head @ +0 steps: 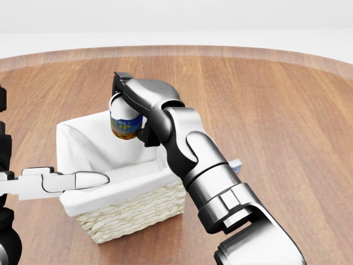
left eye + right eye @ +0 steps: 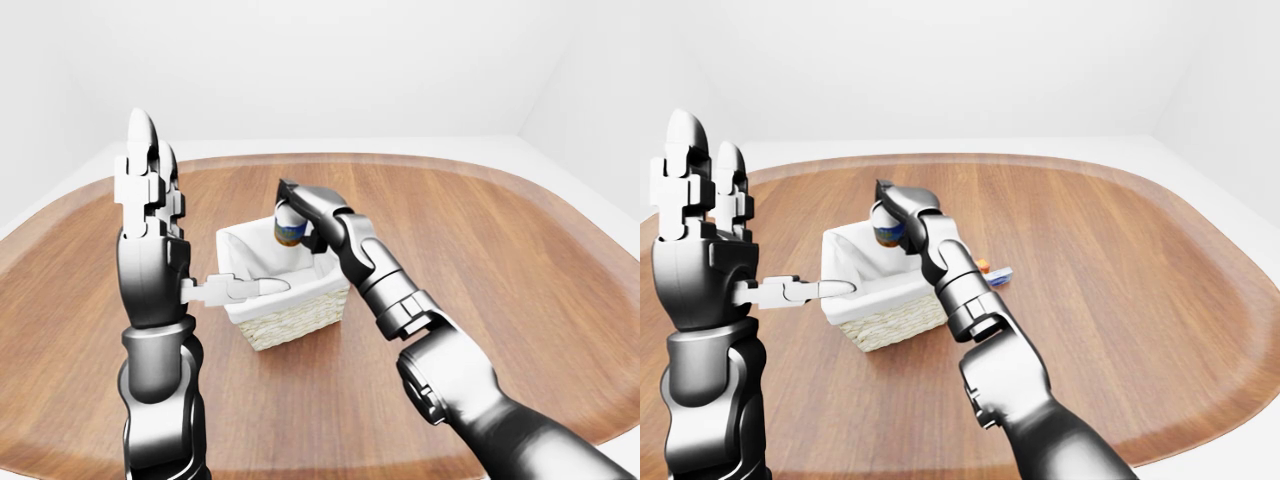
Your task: Pick up the alphabet soup and put it in the basket.
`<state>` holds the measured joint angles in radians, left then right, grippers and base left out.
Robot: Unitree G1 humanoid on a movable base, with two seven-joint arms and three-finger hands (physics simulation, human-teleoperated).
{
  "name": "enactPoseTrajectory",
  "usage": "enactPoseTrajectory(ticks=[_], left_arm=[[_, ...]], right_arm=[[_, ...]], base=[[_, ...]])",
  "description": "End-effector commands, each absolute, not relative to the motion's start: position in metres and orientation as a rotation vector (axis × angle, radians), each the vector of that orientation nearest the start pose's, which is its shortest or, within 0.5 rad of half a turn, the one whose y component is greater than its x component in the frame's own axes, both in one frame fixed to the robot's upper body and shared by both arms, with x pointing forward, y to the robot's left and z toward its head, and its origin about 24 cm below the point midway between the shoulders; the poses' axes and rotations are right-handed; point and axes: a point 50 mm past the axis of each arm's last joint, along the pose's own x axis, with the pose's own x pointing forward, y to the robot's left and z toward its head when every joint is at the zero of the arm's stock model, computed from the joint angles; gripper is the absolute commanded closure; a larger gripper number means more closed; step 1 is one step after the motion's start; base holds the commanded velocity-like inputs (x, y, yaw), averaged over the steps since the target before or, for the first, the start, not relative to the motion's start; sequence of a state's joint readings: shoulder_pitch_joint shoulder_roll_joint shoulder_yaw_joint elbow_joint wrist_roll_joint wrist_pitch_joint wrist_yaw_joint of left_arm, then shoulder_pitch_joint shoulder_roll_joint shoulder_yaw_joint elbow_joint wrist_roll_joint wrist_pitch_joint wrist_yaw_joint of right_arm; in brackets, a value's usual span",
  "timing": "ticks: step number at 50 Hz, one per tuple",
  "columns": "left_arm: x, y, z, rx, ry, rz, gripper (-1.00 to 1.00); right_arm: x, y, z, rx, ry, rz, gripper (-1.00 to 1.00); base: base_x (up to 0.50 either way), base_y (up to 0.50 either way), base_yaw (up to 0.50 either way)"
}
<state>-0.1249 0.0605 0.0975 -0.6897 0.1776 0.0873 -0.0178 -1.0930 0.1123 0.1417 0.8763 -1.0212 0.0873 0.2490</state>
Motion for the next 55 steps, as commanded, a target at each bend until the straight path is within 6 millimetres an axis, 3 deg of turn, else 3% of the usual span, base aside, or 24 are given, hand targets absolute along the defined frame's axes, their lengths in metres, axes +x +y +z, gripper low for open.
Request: enactPoseTrajectory(ticks=[1,16,40,55], left_arm=[[0.217,0.165,0.213,0.244,-0.723,0.108,-1.00],[0.218,0.165,0.212,0.243,-0.716,0.107,-1.00],[0.218,0.165,0.212,0.243,-0.714,0.108,-1.00],[0.217,0.164,0.213,0.243,-0.722,0.106,-1.00]], right_arm=[[0.394,0.010,0.183,-1.221,-0.191,0.447,0.95],[0.394,0.015,0.185,-1.231,-0.192,0.450,0.95],[0.386,0.009,0.136,-1.257,-0.094,0.488,0.95],[0.383,0.008,0.126,-1.263,-0.081,0.497,0.95]], base=[[0.00,0.00,0.00],[0.00,0.00,0.00],[0.00,0.00,0.00],[0.00,0.00,0.00]])
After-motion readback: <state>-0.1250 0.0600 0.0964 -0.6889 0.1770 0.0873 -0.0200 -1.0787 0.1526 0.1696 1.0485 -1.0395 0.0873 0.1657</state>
